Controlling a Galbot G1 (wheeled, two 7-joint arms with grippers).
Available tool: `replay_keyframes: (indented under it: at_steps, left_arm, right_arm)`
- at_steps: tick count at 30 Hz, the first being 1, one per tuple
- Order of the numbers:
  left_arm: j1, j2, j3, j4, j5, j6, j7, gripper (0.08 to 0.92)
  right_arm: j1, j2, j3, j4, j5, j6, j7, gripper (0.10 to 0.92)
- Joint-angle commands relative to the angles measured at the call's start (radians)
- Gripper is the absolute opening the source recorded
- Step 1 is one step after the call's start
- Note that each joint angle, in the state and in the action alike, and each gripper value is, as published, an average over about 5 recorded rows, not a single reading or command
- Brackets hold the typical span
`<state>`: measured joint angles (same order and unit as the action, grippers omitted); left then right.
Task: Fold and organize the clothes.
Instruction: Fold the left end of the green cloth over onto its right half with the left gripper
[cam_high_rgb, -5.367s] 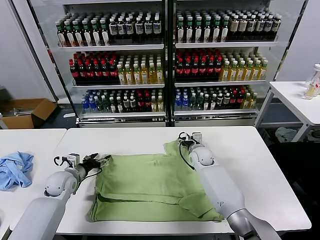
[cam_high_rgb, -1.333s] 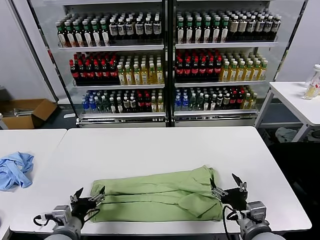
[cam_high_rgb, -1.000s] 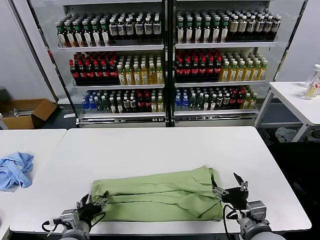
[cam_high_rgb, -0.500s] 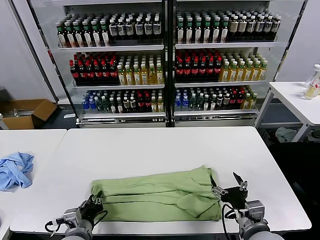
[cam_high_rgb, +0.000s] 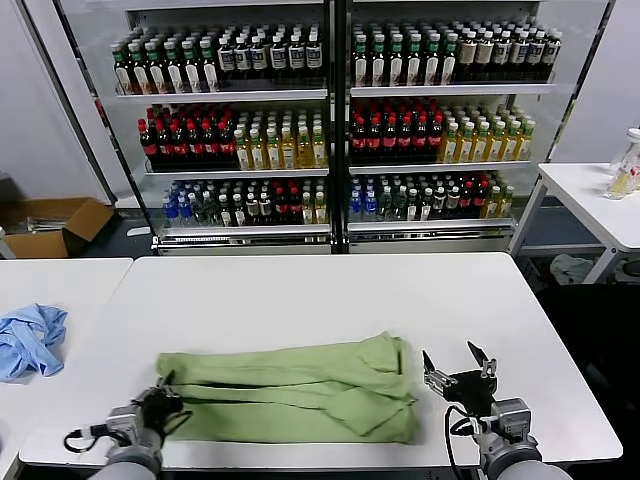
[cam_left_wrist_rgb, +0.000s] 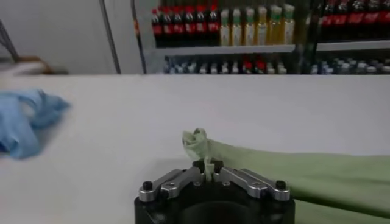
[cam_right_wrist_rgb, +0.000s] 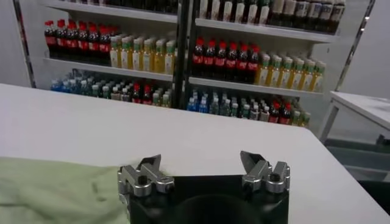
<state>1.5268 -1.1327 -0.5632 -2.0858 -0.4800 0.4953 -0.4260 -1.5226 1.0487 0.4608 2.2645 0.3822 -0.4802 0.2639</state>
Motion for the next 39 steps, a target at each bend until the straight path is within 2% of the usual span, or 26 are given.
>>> replay_keyframes:
  at_steps: [1, 4, 7, 13, 17, 20, 27, 39]
  left_arm:
    - [0.039, 0.145, -0.401, 0.021, 0.218, 0.081, 0.064, 0.095]
    - [0.048, 0.168, -0.449, 0.029, 0.226, 0.082, 0.073, 0.095]
    - [0.054, 0.15, -0.394, -0.04, 0.189, 0.082, 0.071, 0.095]
    - [0.069, 0.033, -0.077, -0.25, -0.02, 0.083, 0.062, 0.095]
    - [0.064, -0.032, 0.114, -0.301, -0.127, 0.082, 0.065, 0.095]
    - [0.029, -0.058, 0.182, -0.274, -0.171, 0.08, 0.069, 0.095]
    - [-0.088, -0.096, 0.22, -0.179, -0.225, 0.055, 0.08, 0.095]
    - [-0.166, -0.119, 0.279, -0.094, -0.217, 0.056, 0.08, 0.095]
  right_arm:
    - [0.003, -0.003, 0.004, 0.001, 0.001, 0.0, -0.001, 0.823]
    - [0.008, -0.006, 0.008, 0.0, 0.003, 0.0, -0.001, 0.823]
    - [0.013, -0.006, 0.007, -0.002, 0.002, -0.001, 0.0, 0.823]
    - [0.007, -0.005, 0.005, 0.0, -0.002, -0.005, 0.002, 0.823]
    - [-0.004, -0.004, 0.013, 0.0, -0.009, -0.005, 0.002, 0.823]
    - [-0.01, -0.002, 0.016, 0.001, -0.018, -0.006, 0.003, 0.823]
    - [-0.025, 0.005, 0.025, 0.007, -0.029, -0.011, 0.01, 0.823]
    - [-0.039, 0.018, 0.046, 0.013, -0.037, -0.017, 0.016, 0.823]
